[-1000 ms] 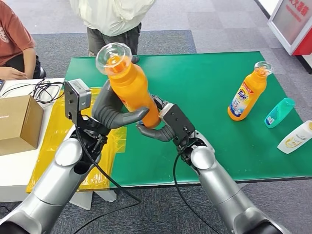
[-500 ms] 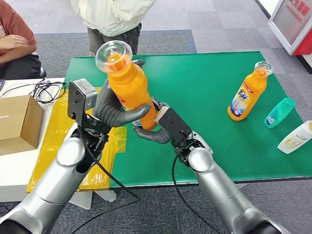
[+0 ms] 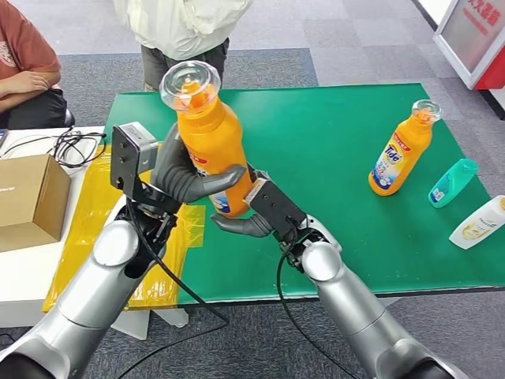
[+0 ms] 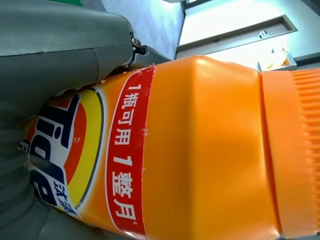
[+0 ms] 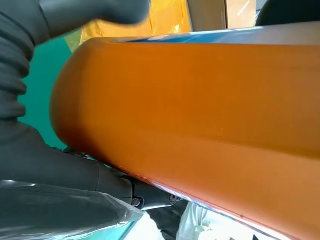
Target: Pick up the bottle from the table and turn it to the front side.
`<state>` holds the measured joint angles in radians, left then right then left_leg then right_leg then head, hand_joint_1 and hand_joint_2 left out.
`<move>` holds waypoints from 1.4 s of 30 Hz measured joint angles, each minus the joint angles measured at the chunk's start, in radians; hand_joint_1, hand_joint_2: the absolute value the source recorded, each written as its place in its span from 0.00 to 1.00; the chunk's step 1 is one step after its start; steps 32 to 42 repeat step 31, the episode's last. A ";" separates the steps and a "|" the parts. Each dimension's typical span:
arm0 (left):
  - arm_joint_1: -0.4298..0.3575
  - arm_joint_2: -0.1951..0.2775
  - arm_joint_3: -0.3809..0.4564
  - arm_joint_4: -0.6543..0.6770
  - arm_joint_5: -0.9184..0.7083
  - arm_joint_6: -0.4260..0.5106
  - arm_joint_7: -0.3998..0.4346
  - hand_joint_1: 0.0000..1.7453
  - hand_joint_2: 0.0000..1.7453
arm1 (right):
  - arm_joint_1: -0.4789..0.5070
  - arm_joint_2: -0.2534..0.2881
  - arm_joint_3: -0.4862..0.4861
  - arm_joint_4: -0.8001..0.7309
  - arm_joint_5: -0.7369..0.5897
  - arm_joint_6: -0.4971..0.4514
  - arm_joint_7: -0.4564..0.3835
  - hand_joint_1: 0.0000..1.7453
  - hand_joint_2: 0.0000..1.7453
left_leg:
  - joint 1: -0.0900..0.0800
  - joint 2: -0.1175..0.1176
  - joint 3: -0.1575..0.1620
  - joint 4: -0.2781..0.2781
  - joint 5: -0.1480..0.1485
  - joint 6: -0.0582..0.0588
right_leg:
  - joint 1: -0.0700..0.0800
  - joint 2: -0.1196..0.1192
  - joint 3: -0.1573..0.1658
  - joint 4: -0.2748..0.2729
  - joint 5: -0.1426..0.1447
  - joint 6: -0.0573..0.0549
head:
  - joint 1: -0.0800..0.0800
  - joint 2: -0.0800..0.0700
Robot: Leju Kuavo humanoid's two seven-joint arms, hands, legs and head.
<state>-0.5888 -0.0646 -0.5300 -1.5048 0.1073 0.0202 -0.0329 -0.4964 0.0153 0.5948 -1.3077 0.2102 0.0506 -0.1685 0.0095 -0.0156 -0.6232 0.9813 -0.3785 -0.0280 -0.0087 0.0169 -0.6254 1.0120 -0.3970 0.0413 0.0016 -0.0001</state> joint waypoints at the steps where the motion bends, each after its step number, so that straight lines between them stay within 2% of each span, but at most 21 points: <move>1: 0.000 0.000 0.000 0.001 0.000 0.000 0.000 1.00 1.00 | 0.001 0.000 0.001 0.000 0.000 -0.002 0.000 0.00 1.00 | 0.000 0.000 0.000 0.000 0.000 0.000 | 0.000 0.000 0.000 0.000 0.000 0.000 | 0.000 0.000; 3: -0.001 0.001 0.000 0.001 -0.002 -0.004 0.002 1.00 1.00 | 0.003 0.000 0.001 0.000 -0.002 -0.008 0.001 0.00 1.00 | 0.000 0.000 0.000 0.000 0.000 0.000 | 0.000 0.000 0.000 0.000 0.000 0.000 | 0.000 0.000; 7: -0.011 0.020 -0.003 0.002 -0.050 -0.022 0.021 1.00 0.00 | 0.016 -0.003 -0.001 0.000 -0.007 -0.025 0.005 0.00 1.00 | 0.000 0.000 0.000 0.000 0.000 0.000 | 0.000 0.000 0.000 0.000 0.000 0.000 | 0.000 0.000; 11: -0.024 0.071 0.005 0.013 -0.161 -0.053 0.055 1.00 0.00 | 0.044 -0.015 -0.031 0.000 -0.005 -0.034 0.010 0.00 1.00 | 0.000 0.000 0.000 0.000 0.000 0.000 | 0.000 0.000 0.000 0.000 0.000 0.000 | 0.000 0.000; 17: -0.041 0.158 0.057 0.076 -0.391 -0.072 0.093 1.00 0.00 | 0.076 -0.045 -0.137 -0.016 0.024 -0.046 0.027 0.00 1.00 | 0.000 0.000 0.000 0.000 0.001 -0.001 | 0.000 0.000 0.000 0.000 0.000 0.000 | 0.000 0.000; 26: -0.052 0.240 0.105 0.252 -0.626 -0.151 0.148 1.00 0.00 | 0.108 -0.066 -0.267 -0.113 0.077 -0.018 0.036 0.00 1.00 | 0.000 0.000 0.000 0.000 0.000 -0.001 | 0.000 0.000 -0.001 0.000 0.000 0.000 | 0.000 0.000; 31: -0.056 0.270 0.102 0.343 -0.688 -0.198 0.124 1.00 0.00 | 0.119 -0.068 -0.275 -0.172 0.084 0.002 -0.001 0.00 1.00 | 0.000 0.000 0.000 0.000 0.000 -0.001 | 0.000 0.000 -0.001 0.000 0.000 0.000 | 0.000 0.000; 42: -0.056 0.270 0.102 0.343 -0.688 -0.198 0.124 1.00 0.00 | 0.119 -0.068 -0.275 -0.172 0.084 0.002 -0.001 0.00 1.00 | 0.000 0.000 0.000 0.000 0.000 -0.001 | 0.000 0.000 -0.001 0.000 0.000 0.000 | 0.000 0.000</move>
